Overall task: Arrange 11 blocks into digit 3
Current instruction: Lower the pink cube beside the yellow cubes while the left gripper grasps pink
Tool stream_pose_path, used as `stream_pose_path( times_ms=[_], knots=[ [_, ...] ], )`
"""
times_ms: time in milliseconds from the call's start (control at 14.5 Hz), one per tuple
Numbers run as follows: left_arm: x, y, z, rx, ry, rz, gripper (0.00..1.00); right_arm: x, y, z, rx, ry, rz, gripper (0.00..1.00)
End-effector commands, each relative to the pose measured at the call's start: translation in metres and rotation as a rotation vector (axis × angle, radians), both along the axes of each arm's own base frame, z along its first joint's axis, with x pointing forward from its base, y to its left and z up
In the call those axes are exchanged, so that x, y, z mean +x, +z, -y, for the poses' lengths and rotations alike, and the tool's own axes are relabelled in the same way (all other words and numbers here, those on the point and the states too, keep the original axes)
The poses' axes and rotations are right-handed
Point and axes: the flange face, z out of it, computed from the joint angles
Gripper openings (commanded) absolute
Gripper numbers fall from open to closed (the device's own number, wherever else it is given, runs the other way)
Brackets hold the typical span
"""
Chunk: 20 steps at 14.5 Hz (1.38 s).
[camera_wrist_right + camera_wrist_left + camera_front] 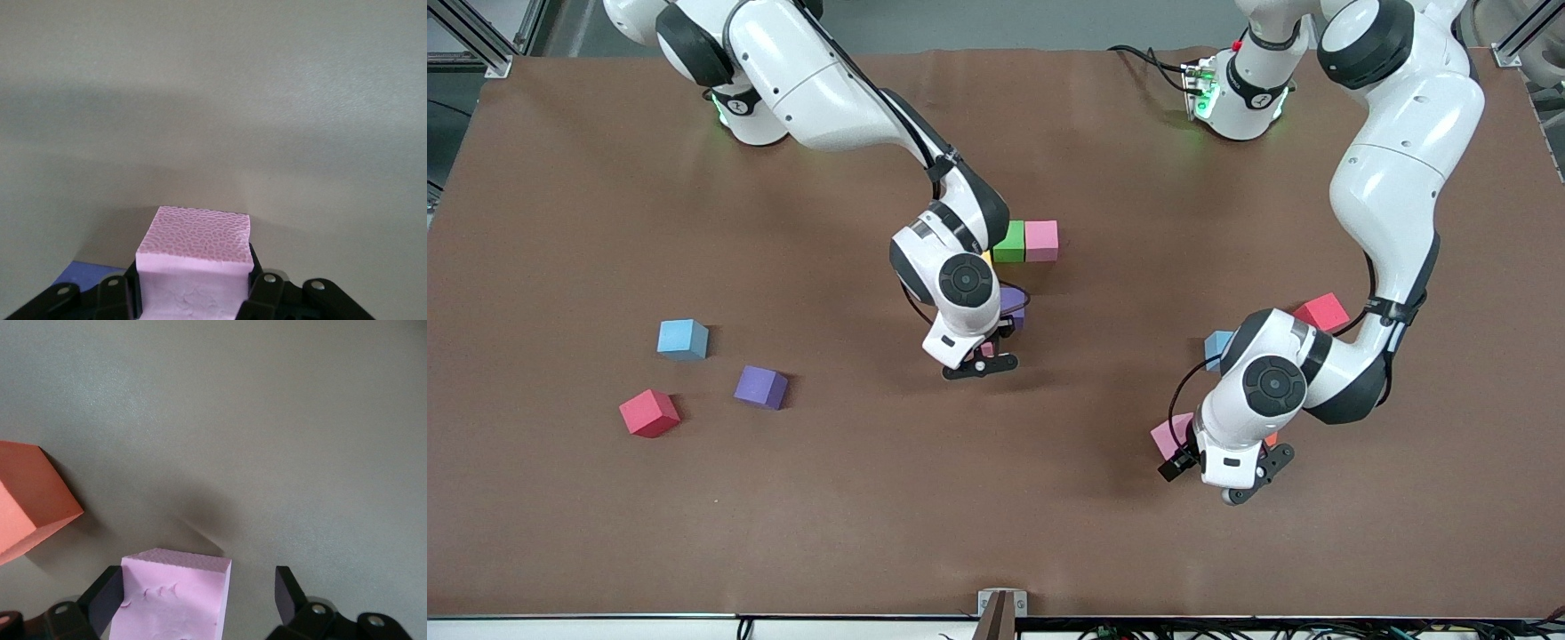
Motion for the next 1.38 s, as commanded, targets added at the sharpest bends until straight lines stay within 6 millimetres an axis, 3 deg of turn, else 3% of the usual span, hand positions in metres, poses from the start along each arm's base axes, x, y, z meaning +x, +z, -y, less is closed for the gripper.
stream_pose_path(
  times_ms=[0, 482, 757, 826, 1032, 1101, 1170, 1307],
  knots=[
    [0.001, 0.003, 0.002, 0.006, -0.002, -0.004, 1.00, -0.024, -0.019, -0.007, -0.011, 0.033, -0.036, 0.24],
    [-0.005, 0.011, 0.003, 0.035, -0.001, -0.057, 1.00, -0.023, -0.022, -0.005, -0.005, 0.147, -0.043, 0.25],
    [-0.008, 0.002, 0.010, 0.033, -0.020, -0.059, 1.00, -0.023, -0.021, -0.007, 0.000, 0.144, -0.044, 0.29],
    [-0.010, 0.001, 0.018, 0.034, -0.034, -0.058, 1.00, -0.023, -0.021, -0.007, 0.001, 0.141, -0.045, 0.37],
    [-0.012, -0.009, 0.021, 0.031, -0.053, -0.057, 0.98, -0.022, -0.019, -0.006, 0.003, 0.131, -0.043, 0.88],
    [-0.012, -0.012, 0.020, 0.038, -0.070, -0.058, 0.84, -0.021, -0.017, -0.007, 0.005, 0.129, -0.042, 1.00],
    [-0.012, -0.013, 0.019, 0.041, -0.094, -0.061, 0.69, -0.020, -0.014, -0.007, 0.007, 0.127, -0.038, 1.00],
    [-0.016, -0.018, 0.021, 0.038, -0.104, -0.075, 0.53, -0.019, -0.007, -0.008, 0.012, 0.127, -0.032, 1.00]
  ],
)
